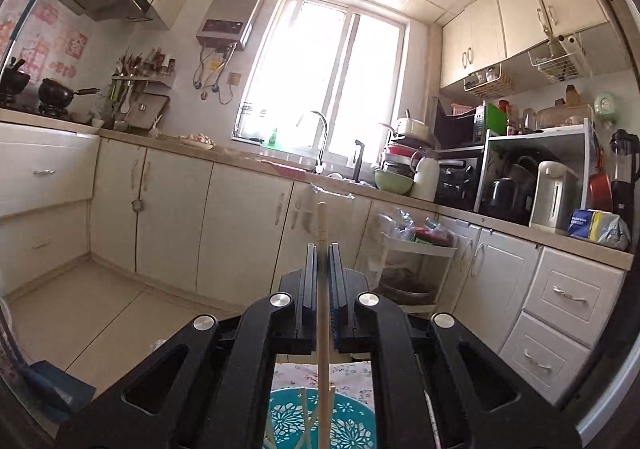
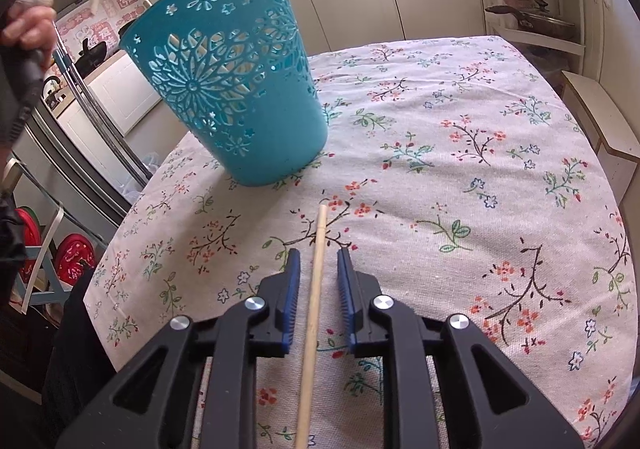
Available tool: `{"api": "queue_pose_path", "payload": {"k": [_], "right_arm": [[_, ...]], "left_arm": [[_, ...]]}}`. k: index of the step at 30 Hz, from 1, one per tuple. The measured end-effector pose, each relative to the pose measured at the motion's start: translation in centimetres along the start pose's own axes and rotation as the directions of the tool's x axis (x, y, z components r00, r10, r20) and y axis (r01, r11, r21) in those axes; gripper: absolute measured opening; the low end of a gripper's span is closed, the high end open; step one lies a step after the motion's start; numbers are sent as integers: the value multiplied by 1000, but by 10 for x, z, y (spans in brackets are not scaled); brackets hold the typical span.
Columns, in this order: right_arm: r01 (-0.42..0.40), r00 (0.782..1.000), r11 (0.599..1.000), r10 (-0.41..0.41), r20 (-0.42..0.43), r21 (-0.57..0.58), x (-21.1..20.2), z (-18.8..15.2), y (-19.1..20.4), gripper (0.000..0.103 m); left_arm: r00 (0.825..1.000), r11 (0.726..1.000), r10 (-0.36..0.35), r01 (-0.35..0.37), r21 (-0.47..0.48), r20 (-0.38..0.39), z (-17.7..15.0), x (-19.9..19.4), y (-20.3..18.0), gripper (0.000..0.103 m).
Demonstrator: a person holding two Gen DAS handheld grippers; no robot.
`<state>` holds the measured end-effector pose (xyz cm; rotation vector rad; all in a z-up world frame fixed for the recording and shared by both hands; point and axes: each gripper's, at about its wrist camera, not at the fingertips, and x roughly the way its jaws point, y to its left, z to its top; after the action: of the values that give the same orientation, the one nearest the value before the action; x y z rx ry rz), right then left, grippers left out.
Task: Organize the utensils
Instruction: 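Close the left gripper on the last chopstick and drop it into the basket, then lift the held chopstick over the teal basket and open the right gripper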
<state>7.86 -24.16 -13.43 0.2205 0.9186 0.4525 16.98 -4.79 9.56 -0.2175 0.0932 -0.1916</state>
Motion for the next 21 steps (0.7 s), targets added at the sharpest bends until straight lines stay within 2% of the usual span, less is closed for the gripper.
{"api": "queue_pose_path", "payload": {"k": [4,8,18,21], "right_arm": [[-8,1000,1000,8,1,10,0,-1,0,19],[-15,1000,1000,15,0,15,0,0,-2,20],[-17,1000,1000,17,1,18,0,0,-2,20],[-16,1000,1000,16,0,15,-1,0,-3,20]], "left_arm": [[999,999,42,-42,22,-17,-26,16,1,5],[997,998,55,-54,43,-46,-49,23,3,5],[988,997,45,-35,71,-151,-82,16,12,7],[984,994,58,-42,96,-166,-84,2,15,23]]}}
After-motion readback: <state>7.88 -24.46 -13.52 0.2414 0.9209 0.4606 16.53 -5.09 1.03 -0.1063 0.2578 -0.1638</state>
